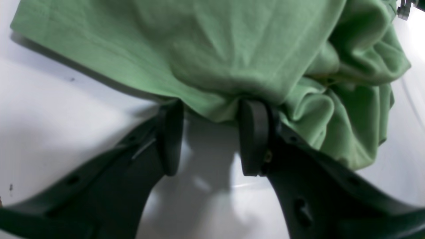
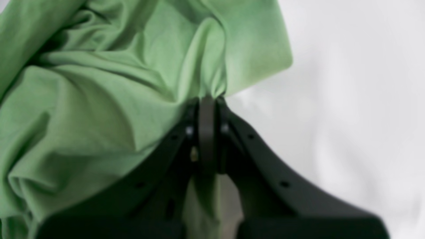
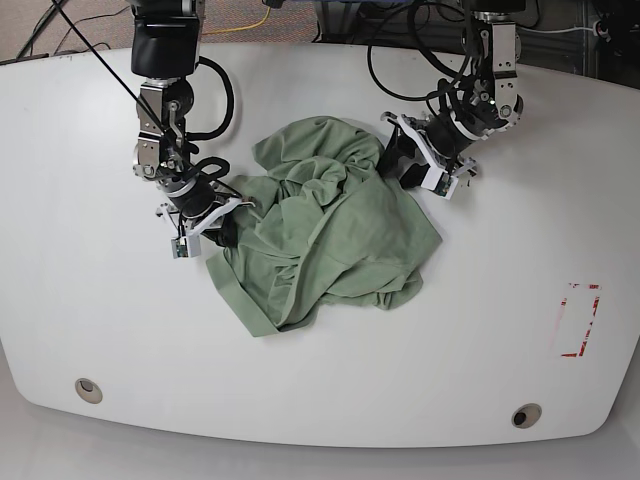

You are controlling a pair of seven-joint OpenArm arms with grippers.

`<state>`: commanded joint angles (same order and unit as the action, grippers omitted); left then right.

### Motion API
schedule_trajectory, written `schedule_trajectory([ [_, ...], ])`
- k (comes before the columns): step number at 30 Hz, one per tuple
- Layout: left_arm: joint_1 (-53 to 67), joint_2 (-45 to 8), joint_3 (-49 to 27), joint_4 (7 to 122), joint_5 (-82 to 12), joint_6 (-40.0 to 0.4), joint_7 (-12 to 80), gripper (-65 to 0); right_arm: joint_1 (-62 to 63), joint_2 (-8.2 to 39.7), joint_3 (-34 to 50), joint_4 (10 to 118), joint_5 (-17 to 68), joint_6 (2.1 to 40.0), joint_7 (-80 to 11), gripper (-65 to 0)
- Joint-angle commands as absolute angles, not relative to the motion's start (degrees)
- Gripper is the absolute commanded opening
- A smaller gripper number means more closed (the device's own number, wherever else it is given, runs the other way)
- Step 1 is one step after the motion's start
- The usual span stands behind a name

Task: Layout the t-shirt on the table in an organized manner, then fold the t-shirt properly
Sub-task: 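Move the left gripper over the shirt and pinch its opposite edge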

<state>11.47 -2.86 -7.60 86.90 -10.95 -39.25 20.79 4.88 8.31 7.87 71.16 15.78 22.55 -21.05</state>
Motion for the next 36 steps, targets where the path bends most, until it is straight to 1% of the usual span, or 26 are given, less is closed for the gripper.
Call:
schedule_trajectory([
  [5,11.3,-4.9,-8.4,87.9,-11.1,-40.0,21.1,-39.9,4.7,8.3,7.9,71.2,15.8,22.5,-21.1,-65.0],
  [8,13.2,-5.4,-8.3,90.6,-11.1,-40.0,21.1,-34.9,4.6,8.2,7.9,71.2,15.8,22.5,-21.1,-65.0],
  [11,15.3,-5.4,-8.3,92.5,-11.1,-40.0,22.0,-26.7,4.5,8.2,7.9,71.2,15.8,22.5,-21.1,-65.0],
  [14,16.6,-5.1,-8.3,93.0,-11.2,-40.0,23.6,-23.9,4.5,8.2,7.9,71.2,15.8,22.5,-21.1,-65.0],
  [19,18.7,-2.8,-7.2,93.0,-12.6,-40.0,24.3,-25.3,4.7,8.2,7.9,71.1,15.8,22.5,-21.1,-65.0],
  [30,20.7,-2.8,2.2,93.0,-16.1,-40.0,24.2,-25.3,5.0,8.2,7.9,71.0,15.8,22.5,-21.1,-65.0],
  [36,20.5,-2.6,3.6,92.5,-16.0,-40.0,24.0,-25.3,5.0,8.2,7.9,70.9,15.8,22.5,-21.1,-65.0],
])
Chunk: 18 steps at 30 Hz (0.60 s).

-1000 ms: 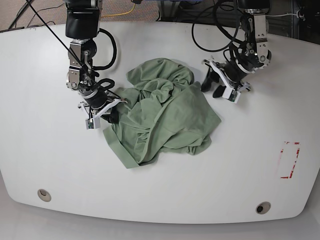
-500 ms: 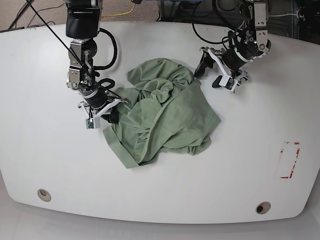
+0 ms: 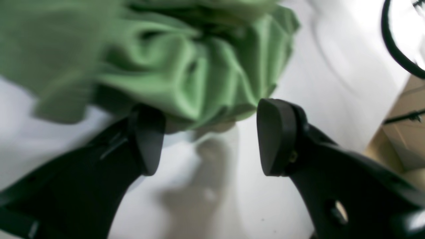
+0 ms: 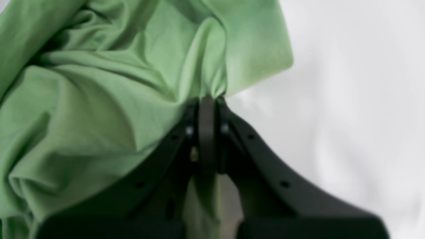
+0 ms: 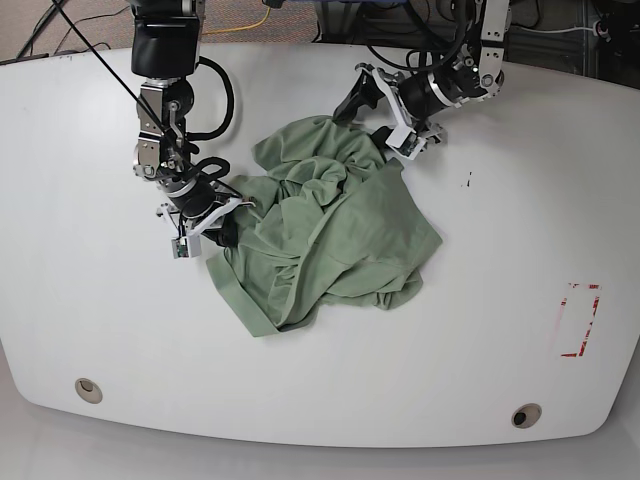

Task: Layout the t-shirt on the table in an organized manner, then fold the t-shirt properly
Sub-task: 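Move the left gripper over the shirt and pinch its opposite edge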

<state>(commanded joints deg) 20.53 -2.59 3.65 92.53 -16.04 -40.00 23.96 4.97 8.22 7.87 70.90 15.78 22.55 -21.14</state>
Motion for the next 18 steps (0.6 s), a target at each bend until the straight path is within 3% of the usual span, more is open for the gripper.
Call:
schedule_trajectory([
  [18,14.4,-2.5,3.6,86.8,-16.3,-40.0,23.9,-25.3,5.0,8.2,7.9,70.9,15.8,22.5,-21.1,-65.0],
])
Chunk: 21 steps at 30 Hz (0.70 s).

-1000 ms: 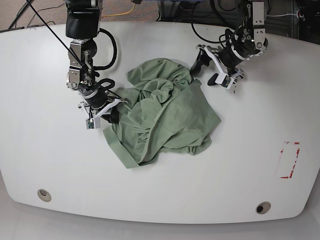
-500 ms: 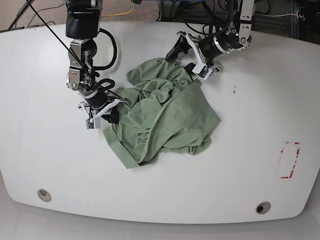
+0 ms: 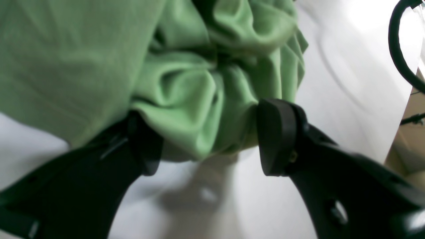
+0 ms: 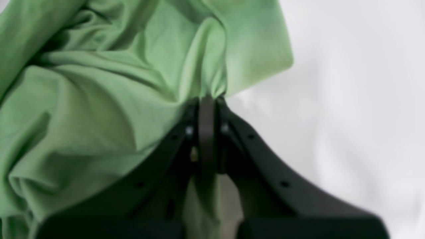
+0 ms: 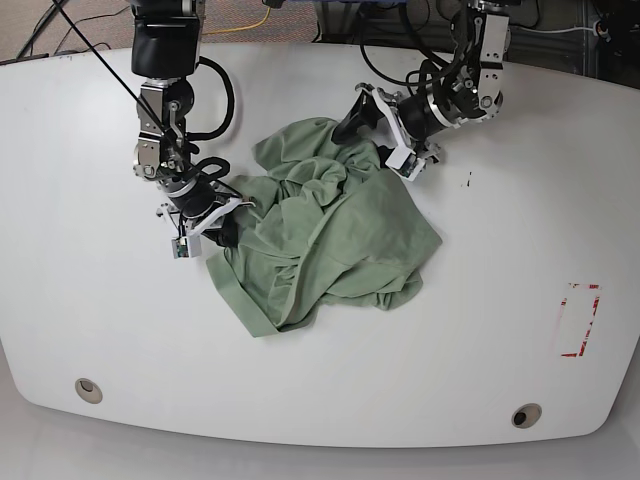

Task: Layout the t-shirt on the table in an organized manner, then fold the t-shirt properly
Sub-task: 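Move the left gripper over the shirt and pinch its opposite edge, then lift the shirt with both grippers and pull the grippers apart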

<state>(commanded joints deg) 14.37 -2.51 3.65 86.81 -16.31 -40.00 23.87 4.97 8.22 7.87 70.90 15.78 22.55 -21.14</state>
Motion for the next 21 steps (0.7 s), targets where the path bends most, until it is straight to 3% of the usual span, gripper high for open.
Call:
schedule_trajectory([
  [5,14.1,-2.5,3.7,86.8,-16.3,-40.0,23.9,-26.9,5.0,8.2,7.9,70.9,15.8,22.5,-21.1,-65.0],
  [7,14.1,-2.5,3.7,86.7,-16.3,-40.0,23.9,-31.2,5.0,8.2,7.9,70.9,15.8,22.5,-21.1,-65.0],
  [14,14.0,-2.5,3.7,86.5,-16.0,-40.0,23.9,-57.9,5.0,8.2,7.9,70.9,15.8,22.5,-21.1,-65.0],
  [18,14.0,-2.5,3.6,86.5,-16.0,-40.0,23.9,-65.0,5.0,8.2,7.9,70.9,15.8,22.5,-21.1,-65.0],
  [21,14.0,-2.5,3.4,86.7,-16.0,-40.0,24.0,-65.0,5.0,8.1,7.9,71.2,15.8,22.5,-21.2,-65.0],
])
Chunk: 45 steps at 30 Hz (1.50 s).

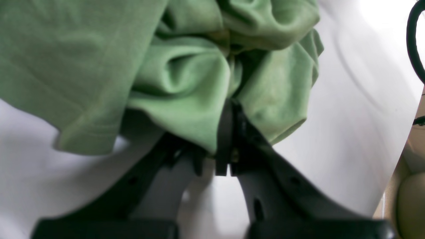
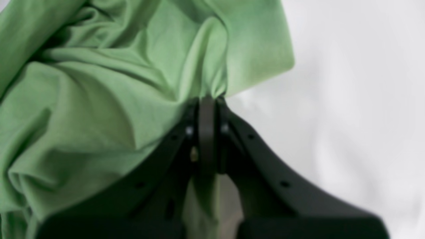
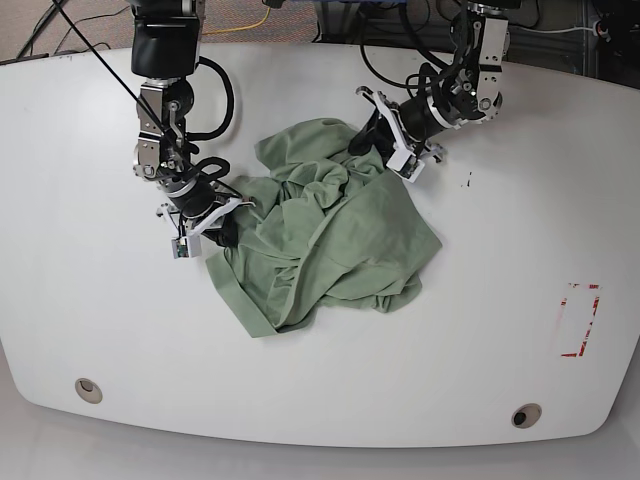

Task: Layout the t-shirt on the table in an organized manner, then fold the t-shirt properly
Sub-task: 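Lift the shirt with both grippers and pull the grippers apart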

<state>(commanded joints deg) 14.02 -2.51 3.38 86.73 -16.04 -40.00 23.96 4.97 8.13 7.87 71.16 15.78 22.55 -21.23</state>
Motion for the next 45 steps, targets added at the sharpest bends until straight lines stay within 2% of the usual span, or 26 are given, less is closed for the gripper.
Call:
schedule_trajectory([
  [6,14.0,-3.2,3.0,88.9,-16.0,-40.0,24.0,-65.0,4.5,8.0,7.9,75.3,16.1,22.1,-21.8,-65.0],
  [12,13.5,-5.3,0.7,95.1,-16.0,-40.0,24.3,-65.0,4.4,6.5,8.1,82.9,16.0,22.1,-27.2,-65.0],
  [23,2.5,-10.0,-5.1,96.7,-16.3,-40.0,29.5,-65.0,6.8,6.2,8.0,95.4,15.9,22.1,-33.5,-65.0],
  [31,-7.9,-12.2,-8.3,99.1,-16.3,-40.0,34.3,-65.0,12.0,6.6,8.1,97.8,15.8,22.2,-37.2,-65.0],
  [45,-23.5,-13.1,-8.7,102.0,-16.0,-40.0,39.7,-64.9,24.6,11.2,8.0,96.7,15.9,22.5,-40.0,-65.0],
])
